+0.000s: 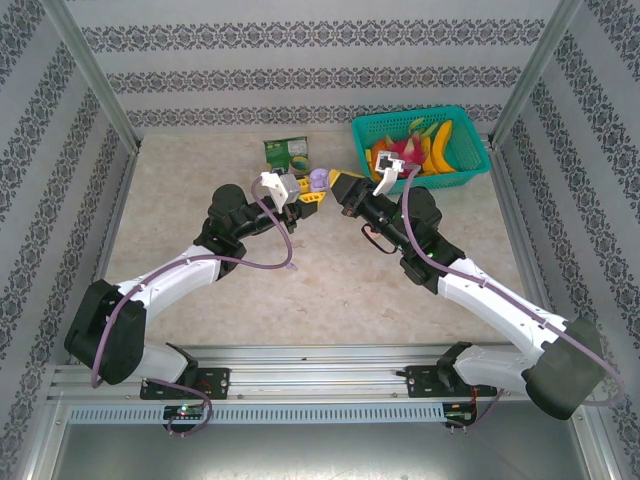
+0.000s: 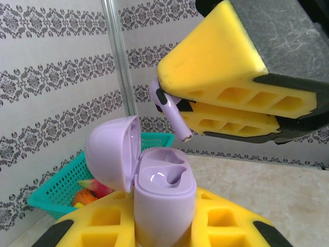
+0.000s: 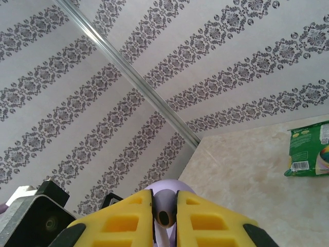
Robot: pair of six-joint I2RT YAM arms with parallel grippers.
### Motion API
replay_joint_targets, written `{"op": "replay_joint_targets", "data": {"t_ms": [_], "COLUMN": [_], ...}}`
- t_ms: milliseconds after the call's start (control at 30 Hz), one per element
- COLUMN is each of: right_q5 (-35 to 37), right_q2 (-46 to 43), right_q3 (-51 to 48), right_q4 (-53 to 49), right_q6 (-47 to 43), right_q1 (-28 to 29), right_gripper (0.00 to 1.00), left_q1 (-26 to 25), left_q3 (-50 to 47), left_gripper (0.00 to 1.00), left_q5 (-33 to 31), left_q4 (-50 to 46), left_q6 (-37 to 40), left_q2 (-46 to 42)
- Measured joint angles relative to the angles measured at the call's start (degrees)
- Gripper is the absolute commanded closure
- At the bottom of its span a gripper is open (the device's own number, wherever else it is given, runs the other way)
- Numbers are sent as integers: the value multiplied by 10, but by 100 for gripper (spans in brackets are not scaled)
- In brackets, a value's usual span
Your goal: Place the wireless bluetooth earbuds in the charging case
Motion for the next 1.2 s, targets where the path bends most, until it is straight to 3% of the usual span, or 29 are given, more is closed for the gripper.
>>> {"op": "replay_joint_targets", "data": {"t_ms": [1200], "right_q5": [-8], "right_q2": [13], "right_q3": [-18], "right_q4": [18], "right_q6": [13], "right_q1": [-2], "right_gripper": [87], "left_q1": [0], "left_q3": [0], "left_gripper": [100], "left_q5": [0], "left_q4": [0], "left_q6": [0], "left_q2": [0]}}
